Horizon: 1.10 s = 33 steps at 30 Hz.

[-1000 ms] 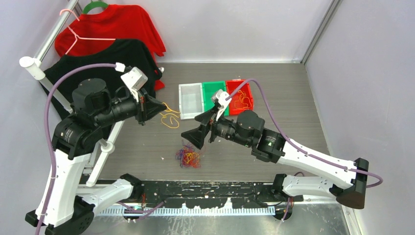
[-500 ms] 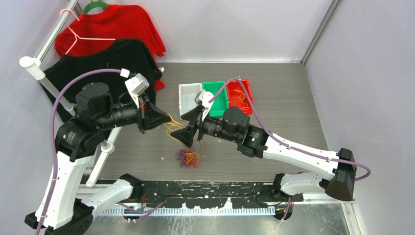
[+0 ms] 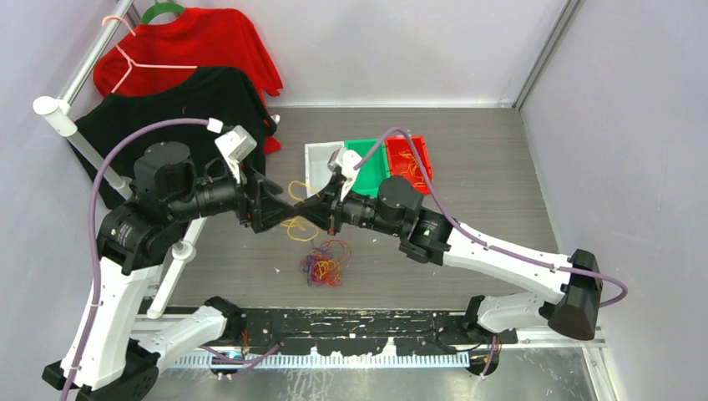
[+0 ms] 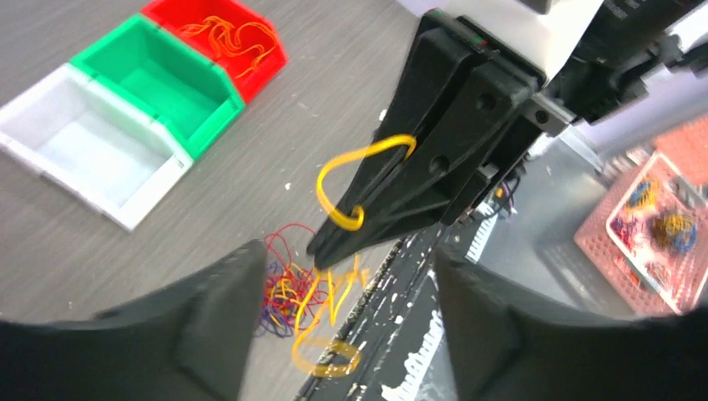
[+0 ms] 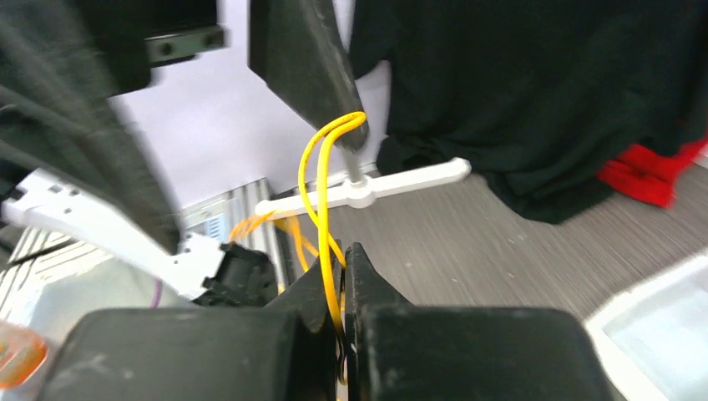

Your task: Untangle the cables

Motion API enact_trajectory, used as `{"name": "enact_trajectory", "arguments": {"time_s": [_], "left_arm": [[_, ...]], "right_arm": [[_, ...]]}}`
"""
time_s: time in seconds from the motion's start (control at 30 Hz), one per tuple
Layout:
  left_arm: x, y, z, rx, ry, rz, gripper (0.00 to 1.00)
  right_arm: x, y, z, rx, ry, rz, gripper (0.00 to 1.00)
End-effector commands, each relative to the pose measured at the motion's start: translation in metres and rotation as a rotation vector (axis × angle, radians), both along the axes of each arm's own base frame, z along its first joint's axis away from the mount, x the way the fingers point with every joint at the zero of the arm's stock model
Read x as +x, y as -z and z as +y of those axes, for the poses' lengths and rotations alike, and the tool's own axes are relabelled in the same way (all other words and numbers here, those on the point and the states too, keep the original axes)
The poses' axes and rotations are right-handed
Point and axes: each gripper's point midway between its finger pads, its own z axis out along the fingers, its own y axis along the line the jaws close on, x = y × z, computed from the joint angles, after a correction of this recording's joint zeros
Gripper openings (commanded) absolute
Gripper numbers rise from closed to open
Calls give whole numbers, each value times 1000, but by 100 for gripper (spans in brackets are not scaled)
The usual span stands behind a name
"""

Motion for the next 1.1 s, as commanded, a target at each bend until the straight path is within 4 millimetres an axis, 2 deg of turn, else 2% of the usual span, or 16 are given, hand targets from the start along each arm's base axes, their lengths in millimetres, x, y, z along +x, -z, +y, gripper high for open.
{"name": "enact_trajectory", "arguments": {"time_s": [0.0,0.03,0.07,0.13,0.23,0.33,0.43,0.53,0.67,0.7,0.77,0.9,1.0,1.03,1.07], "left_arm": [[32,-1,29,140,-193,-114,95],[42,5,39,194,-252,-118,100],[52,11,52,257,-321,-119,100],[60,20,63,325,-371,-118,100],[57,32,65,354,-361,-101,100],[49,46,63,370,-323,-55,99],[49,59,65,427,-307,-4,99],[48,65,67,466,-291,10,100],[42,70,64,463,-253,8,100],[42,72,64,464,-248,8,100],[42,72,65,466,-246,-3,99],[41,73,65,475,-232,-16,100],[40,72,63,469,-214,-21,99],[39,71,61,466,-204,-24,100],[38,71,60,462,-193,-27,100]], "right_arm": [[46,-15,-46,61,240,87,1],[62,-8,-59,51,311,131,1],[80,4,-76,30,387,195,1],[115,23,-111,-1,528,282,1],[163,55,-169,-86,795,378,1],[199,83,-221,-210,1040,405,1],[224,95,-255,-299,1203,360,1],[250,104,-273,-349,1290,349,1],[285,115,-288,-413,1354,335,1],[294,128,-293,-462,1380,337,1],[309,136,-300,-498,1403,350,1],[332,158,-288,-541,1350,385,1],[340,185,-279,-582,1321,438,1],[340,193,-278,-594,1317,456,3],[340,198,-276,-605,1305,471,12]]}}
